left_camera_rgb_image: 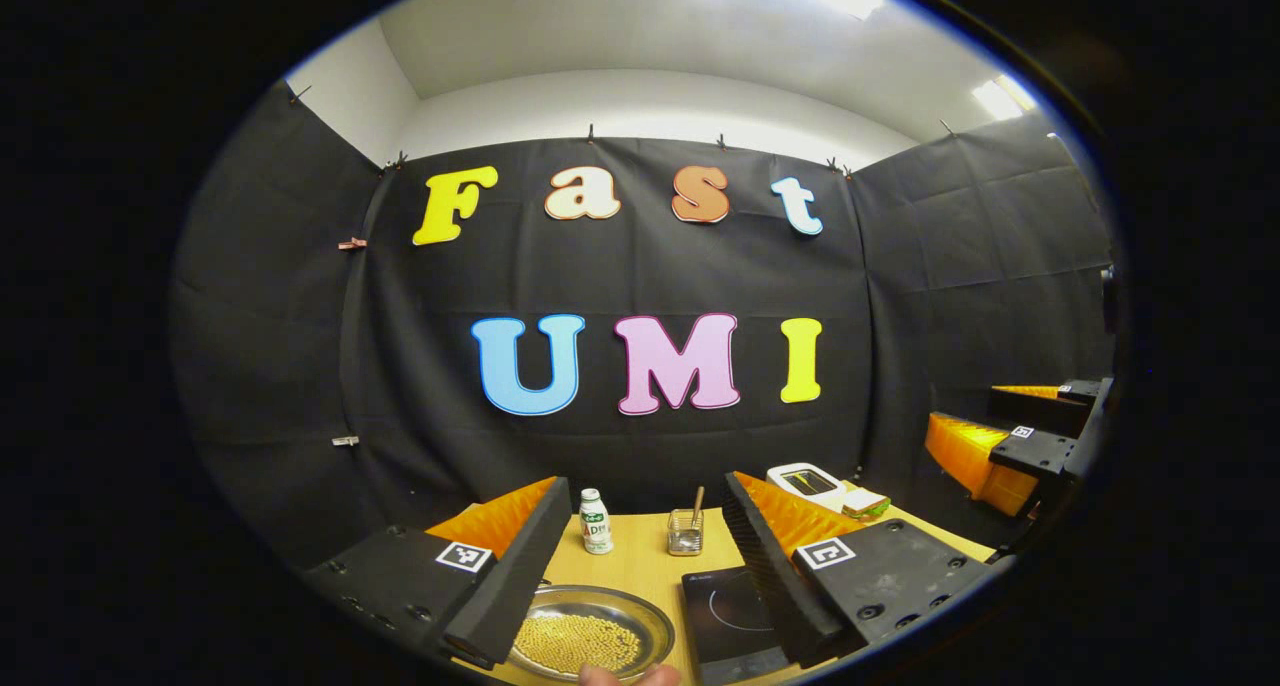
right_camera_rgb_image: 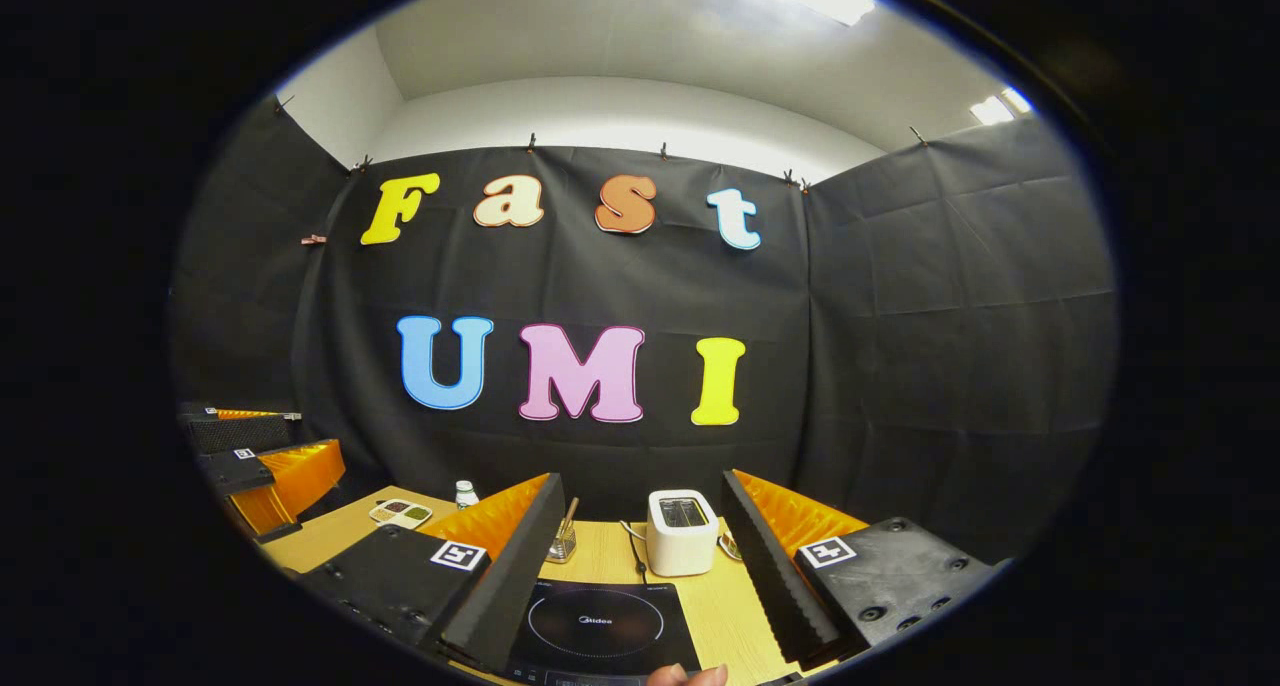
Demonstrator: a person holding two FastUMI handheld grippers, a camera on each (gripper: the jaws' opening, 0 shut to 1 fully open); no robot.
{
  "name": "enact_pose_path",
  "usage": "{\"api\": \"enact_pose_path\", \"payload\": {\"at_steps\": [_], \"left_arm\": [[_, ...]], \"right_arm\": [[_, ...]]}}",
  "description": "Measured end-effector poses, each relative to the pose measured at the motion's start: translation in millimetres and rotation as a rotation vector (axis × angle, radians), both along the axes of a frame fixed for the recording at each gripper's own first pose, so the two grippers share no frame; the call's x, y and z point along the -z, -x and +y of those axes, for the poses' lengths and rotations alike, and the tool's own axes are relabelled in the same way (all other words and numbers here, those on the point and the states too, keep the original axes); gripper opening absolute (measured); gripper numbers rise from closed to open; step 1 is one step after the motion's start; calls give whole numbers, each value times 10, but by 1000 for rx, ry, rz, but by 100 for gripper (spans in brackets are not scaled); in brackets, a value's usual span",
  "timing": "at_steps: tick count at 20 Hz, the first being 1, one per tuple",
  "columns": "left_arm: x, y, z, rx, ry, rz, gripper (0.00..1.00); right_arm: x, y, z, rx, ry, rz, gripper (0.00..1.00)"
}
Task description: First push the handle of the pot to place it horizontally, then grasp the pot with both hands and set it on the induction cooktop.
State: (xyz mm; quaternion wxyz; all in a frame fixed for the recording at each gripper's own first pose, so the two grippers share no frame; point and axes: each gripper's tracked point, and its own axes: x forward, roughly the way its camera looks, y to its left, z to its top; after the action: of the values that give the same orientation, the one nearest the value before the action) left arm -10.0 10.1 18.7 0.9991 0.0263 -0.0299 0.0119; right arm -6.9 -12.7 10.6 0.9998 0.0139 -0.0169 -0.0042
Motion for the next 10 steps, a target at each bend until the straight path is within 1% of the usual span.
{"api": "enact_pose_path", "payload": {"at_steps": [1,2,4,6,7,9,10], "left_arm": [[-5,21,37,-6,11,-7,95],[-12,49,68,-6,28,-11,94],[-12,103,130,-15,47,-10,83],[-18,136,248,-30,36,-10,53],[-7,140,244,-15,32,-7,38],[70,142,190,55,24,20,7],[135,141,197,77,25,49,7]], "right_arm": [[-6,-8,21,-5,-2,0,97],[8,-21,34,-9,-4,1,97],[4,-36,59,-14,-3,3,97],[31,-34,90,-18,4,8,97],[58,-41,113,-21,8,12,97],[97,-41,141,-23,15,21,98],[100,-37,162,-27,15,22,98]]}}
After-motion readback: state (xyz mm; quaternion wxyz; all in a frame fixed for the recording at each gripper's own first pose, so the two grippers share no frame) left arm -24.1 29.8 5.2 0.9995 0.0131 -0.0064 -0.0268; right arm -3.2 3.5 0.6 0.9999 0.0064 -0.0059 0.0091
